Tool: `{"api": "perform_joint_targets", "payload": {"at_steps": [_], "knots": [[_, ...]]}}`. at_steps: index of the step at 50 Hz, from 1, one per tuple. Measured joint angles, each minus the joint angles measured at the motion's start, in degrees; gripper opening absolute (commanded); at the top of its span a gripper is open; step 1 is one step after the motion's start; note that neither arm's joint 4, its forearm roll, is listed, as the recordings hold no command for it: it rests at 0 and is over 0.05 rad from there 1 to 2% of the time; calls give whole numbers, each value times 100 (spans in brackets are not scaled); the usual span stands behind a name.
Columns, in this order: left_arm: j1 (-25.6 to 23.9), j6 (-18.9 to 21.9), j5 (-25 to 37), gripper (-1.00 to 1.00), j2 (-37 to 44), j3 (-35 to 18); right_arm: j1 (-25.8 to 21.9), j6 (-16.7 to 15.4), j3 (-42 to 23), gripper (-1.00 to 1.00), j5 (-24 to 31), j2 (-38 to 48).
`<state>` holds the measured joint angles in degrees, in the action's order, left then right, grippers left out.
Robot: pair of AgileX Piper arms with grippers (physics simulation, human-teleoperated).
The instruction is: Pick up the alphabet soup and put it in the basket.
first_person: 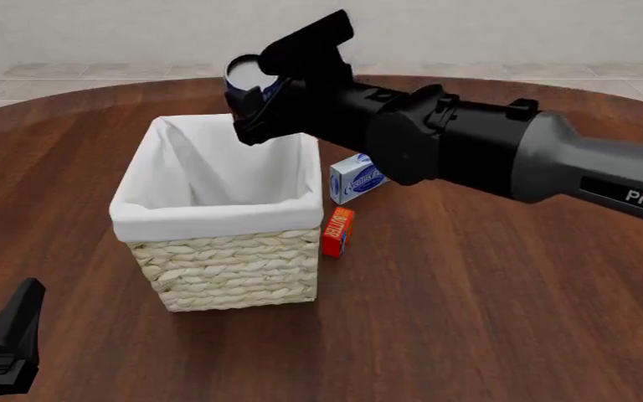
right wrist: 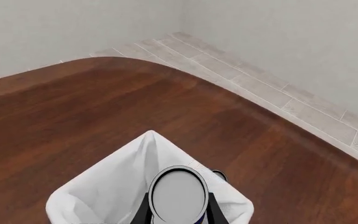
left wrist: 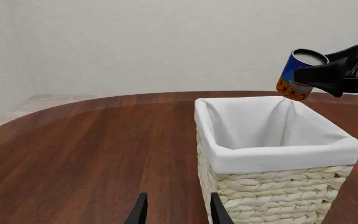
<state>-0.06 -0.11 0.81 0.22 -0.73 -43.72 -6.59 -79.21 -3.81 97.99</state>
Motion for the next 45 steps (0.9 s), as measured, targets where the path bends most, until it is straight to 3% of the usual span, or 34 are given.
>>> {"api": "perform_joint_targets", "payload": {"at_steps": [45], "knots": [[0, 1, 0, 100, 0, 0, -81, 1, -273, -100, 49, 500]]}}
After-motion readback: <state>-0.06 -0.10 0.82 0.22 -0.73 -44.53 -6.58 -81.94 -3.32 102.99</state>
